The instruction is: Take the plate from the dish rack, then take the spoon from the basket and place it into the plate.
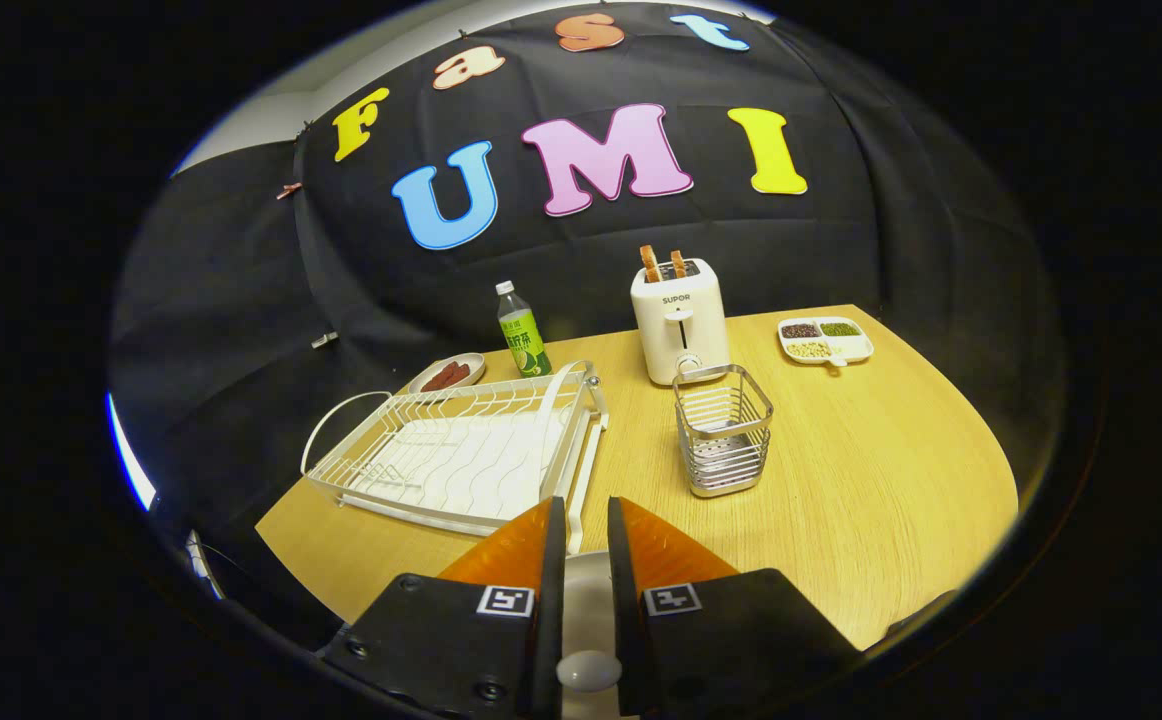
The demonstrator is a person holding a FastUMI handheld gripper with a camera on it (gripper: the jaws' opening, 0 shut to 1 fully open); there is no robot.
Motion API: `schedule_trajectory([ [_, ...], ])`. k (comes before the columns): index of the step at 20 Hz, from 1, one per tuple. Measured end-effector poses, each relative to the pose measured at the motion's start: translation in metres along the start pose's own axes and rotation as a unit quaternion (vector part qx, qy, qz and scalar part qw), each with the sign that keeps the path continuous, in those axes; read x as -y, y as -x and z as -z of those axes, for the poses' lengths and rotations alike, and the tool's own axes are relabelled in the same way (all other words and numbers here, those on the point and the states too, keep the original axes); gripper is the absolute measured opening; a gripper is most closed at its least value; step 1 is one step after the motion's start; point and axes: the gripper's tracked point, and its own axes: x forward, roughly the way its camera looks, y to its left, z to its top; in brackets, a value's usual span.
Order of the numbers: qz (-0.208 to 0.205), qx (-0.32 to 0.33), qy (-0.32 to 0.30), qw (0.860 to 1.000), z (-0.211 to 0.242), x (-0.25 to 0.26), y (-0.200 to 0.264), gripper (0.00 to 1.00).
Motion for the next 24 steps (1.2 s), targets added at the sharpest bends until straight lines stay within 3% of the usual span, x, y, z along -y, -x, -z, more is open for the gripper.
schedule_trajectory([
  [9, -0.018, 0.046, 0.017, 0.999, -0.043, -0.011, -0.044, 0.25],
  [15, -0.006, 0.025, 0.015, 1.000, -0.011, -0.005, -0.039, 0.25],
  [21, 0.005, -0.047, -0.008, 0.999, 0.025, 0.003, -0.030, 0.28],
  [24, 0.010, -0.045, 0.004, 0.999, 0.012, 0.003, -0.025, 0.90],
])
